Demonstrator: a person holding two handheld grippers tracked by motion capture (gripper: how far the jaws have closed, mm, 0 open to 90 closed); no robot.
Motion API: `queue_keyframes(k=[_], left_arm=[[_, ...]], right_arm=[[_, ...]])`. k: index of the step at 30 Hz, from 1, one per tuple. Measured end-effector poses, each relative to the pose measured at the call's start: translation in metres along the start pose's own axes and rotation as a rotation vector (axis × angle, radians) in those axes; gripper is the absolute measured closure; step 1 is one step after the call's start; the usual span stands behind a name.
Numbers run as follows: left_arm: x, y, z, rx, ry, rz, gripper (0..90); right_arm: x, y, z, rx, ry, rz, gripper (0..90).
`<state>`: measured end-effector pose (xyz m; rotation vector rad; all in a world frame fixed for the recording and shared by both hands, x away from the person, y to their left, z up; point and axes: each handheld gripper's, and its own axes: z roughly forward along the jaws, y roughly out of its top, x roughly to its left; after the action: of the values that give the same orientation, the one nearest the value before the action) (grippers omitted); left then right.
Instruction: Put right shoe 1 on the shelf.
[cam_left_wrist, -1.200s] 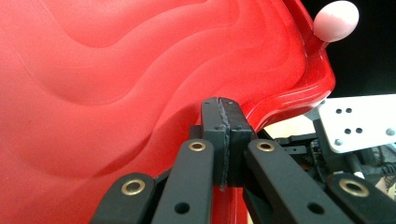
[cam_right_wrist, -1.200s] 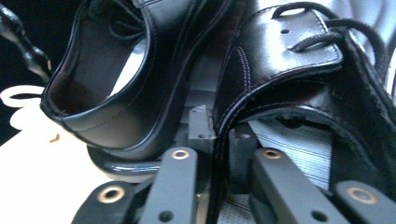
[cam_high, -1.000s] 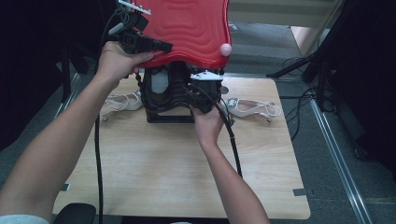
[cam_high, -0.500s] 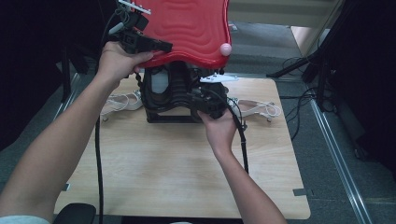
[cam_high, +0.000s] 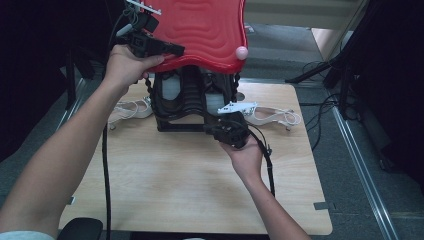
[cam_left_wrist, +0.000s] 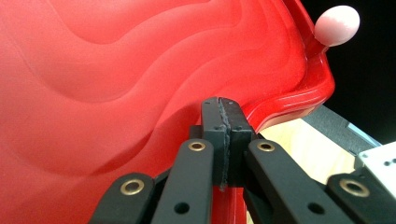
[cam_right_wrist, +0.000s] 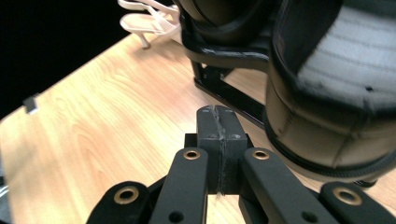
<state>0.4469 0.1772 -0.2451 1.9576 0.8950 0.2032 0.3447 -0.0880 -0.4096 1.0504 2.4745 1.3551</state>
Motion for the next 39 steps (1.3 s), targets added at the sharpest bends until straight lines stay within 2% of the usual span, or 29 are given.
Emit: queue_keyframes(k=[6,8,9,11,16,25,30,35,37,39], left_arm=[[-0.001,-0.001,0.0,-0.005,0.003,0.004,90.0],[-0.001,-0.001,0.0,-0.005,0.007,0.007,90.0],[-0.001,-0.001,0.0,-0.004,0.006,0.005,90.0],[-0.001,-0.001,0.0,-0.004,0.006,0.005,90.0],[-0.002,-0.001,0.0,-0.002,0.005,0.001,90.0],[-0.001,-0.001,-0.001,-0.003,0.006,0.007,90.0],[-0.001,-0.001,-0.001,-0.004,0.005,0.005,90.0],[-0.001,-0.001,-0.001,-0.003,0.006,0.006,90.0],[-0.001,-0.002,-0.001,-0.003,0.005,0.003,90.0],[-0.002,-0.002,-0.002,-0.001,0.008,0.007,90.0]], right_arm=[[-0.014,-0.004,0.008,0.007,-0.024,0.034,90.0],[-0.019,-0.002,0.009,0.005,-0.006,0.043,90.0],[-0.02,-0.001,0.01,0.009,0.004,0.039,90.0],[-0.019,0.001,0.01,0.015,-0.01,0.025,90.0],[-0.022,0.007,0.012,0.01,-0.016,0.041,90.0],[-0.035,0.026,0.017,-0.008,-0.084,0.061,90.0],[-0.042,0.033,0.02,-0.018,-0.076,0.092,90.0],[-0.043,0.038,0.027,-0.012,-0.123,0.076,90.0],[-0.047,0.036,0.031,0.004,-0.109,0.107,90.0],[-0.047,0.03,0.03,-0.037,-0.065,0.125,90.0]])
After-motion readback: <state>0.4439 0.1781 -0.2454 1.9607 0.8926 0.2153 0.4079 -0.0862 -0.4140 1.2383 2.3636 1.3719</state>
